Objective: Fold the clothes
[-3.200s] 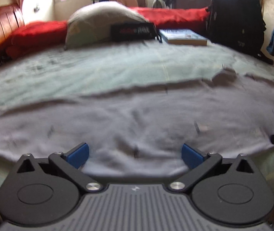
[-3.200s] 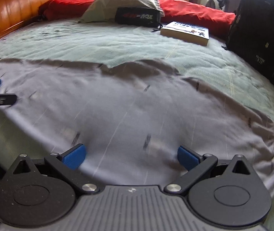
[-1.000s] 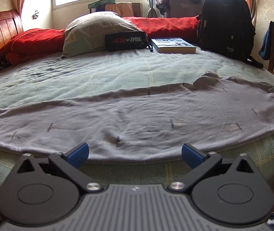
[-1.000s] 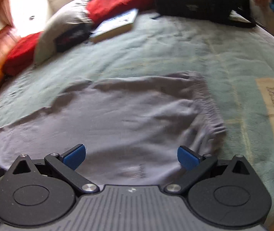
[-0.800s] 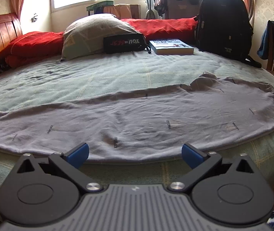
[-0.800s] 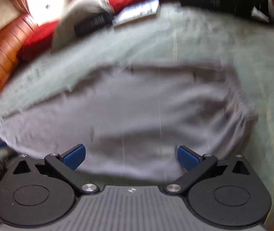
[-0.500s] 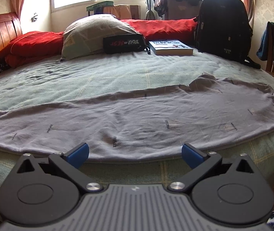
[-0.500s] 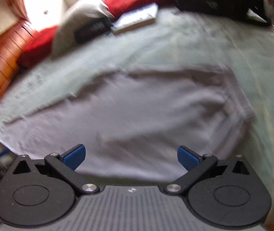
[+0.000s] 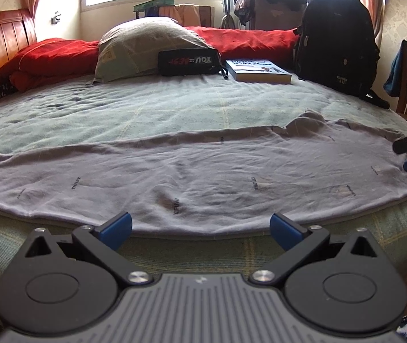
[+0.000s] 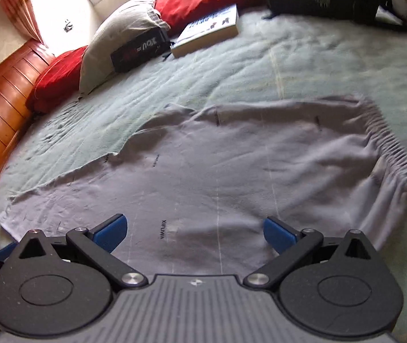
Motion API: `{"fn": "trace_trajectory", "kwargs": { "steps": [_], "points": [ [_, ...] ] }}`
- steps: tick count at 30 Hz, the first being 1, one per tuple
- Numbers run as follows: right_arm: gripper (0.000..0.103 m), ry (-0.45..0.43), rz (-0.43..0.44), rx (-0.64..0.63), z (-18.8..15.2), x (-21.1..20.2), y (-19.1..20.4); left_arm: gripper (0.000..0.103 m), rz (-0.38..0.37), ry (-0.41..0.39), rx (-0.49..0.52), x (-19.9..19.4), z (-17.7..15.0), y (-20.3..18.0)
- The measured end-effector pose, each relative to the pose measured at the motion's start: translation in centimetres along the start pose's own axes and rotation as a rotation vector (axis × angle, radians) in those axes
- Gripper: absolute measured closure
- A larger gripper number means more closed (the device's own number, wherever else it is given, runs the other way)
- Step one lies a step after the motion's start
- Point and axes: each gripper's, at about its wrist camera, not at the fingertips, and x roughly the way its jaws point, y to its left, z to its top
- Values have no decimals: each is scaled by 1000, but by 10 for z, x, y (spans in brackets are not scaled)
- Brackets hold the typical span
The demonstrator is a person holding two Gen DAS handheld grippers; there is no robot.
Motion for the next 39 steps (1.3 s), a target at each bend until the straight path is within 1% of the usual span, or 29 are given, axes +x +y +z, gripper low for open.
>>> {"fn": "trace_trajectory", "kwargs": {
  "steps": [3,5,7,10,11,13,15,19,22,24,26,28,30,31,34,35,38,39],
  "points": [
    [0,52,114,-3,-6,5,12,1,14,2,12,0,-1,-3],
    [0,84,131,-11,-10,11,16,1,22,1,17,-1,-1,-5],
    [0,115,85,1,-13,18,13,1,28,-1,18,-3,-2,-5],
    [0,95,30,-11,-16,9,13,1,27,-5,12,-5,-2,-3],
    [0,76,0,-41,-17,4,17,1,26,-5,7,-4,-2,-1],
    [0,11,-83,-132,-15,-2,30,1,28,-4,-9,-2,-2,0],
    [0,-29,-135,-200,-12,1,41,1,33,4,-9,0,-3,0],
    [0,-4,-161,-219,-12,27,47,1,25,-2,-5,-1,-4,0],
    [0,24,-233,-291,-23,49,53,1,19,-3,-4,-1,-4,2],
    [0,20,-268,-333,-28,55,60,1,16,-10,9,-4,-1,5],
    [0,27,-274,-335,-28,56,60,1,2,-31,29,-6,5,9],
    [0,31,-271,-333,-27,55,59,1,34,-38,34,-3,14,15],
    [0,29,-272,-339,-28,55,60,1,67,-25,29,7,19,23],
    [0,26,-274,-342,-29,54,60,1,63,-12,20,13,20,27],
    [0,21,-276,-346,-30,54,60,1,33,73,-10,33,10,41],
    [0,21,-275,-346,-30,54,60,1,20,65,-6,32,3,43],
    [0,27,-276,-352,-28,56,61,1,-24,75,24,21,3,47],
    [0,29,-276,-356,-28,56,61,1,-32,63,29,18,8,48]
  ]
}}
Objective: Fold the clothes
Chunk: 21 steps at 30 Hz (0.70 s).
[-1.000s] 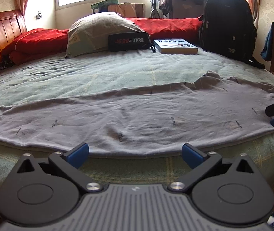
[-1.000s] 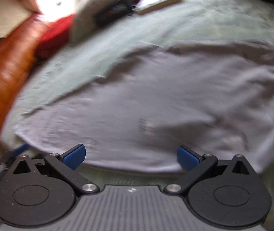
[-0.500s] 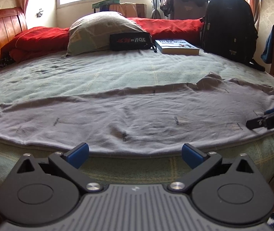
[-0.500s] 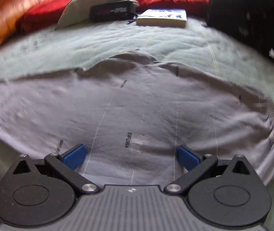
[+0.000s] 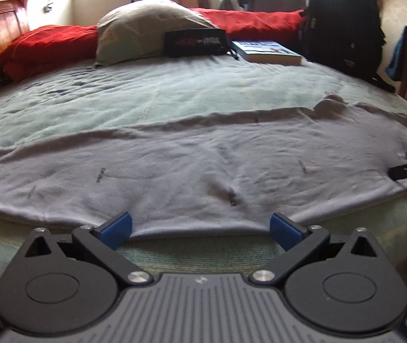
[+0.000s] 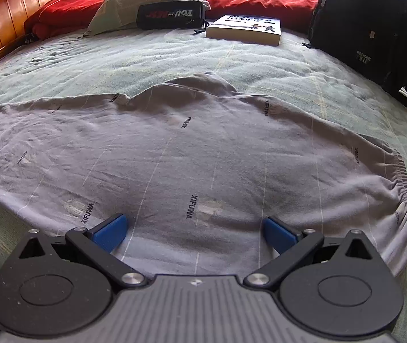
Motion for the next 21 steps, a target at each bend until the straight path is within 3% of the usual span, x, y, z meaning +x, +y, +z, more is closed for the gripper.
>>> {"fn": "trace_trajectory", "kwargs": {
  "steps": [3,5,7,10,17,21],
  "points": [
    [0,-3,-5,-3,0,1,1,1,-33,-54,2,-5,15,0],
    [0,-6,-8,-4,0,1,2,1,-126,-70,-14,0,23,-2],
    [0,-8,-5,-1,-1,1,1,1,-230,-59,-18,10,25,-8],
    [0,-9,-5,-1,-1,0,1,1,-283,-20,-5,23,21,-18],
    [0,-5,-4,-1,1,0,1,1,-235,29,45,6,7,-20],
    [0,-6,-4,-6,6,-7,3,1,-180,-35,25,3,23,-6]
  ]
}}
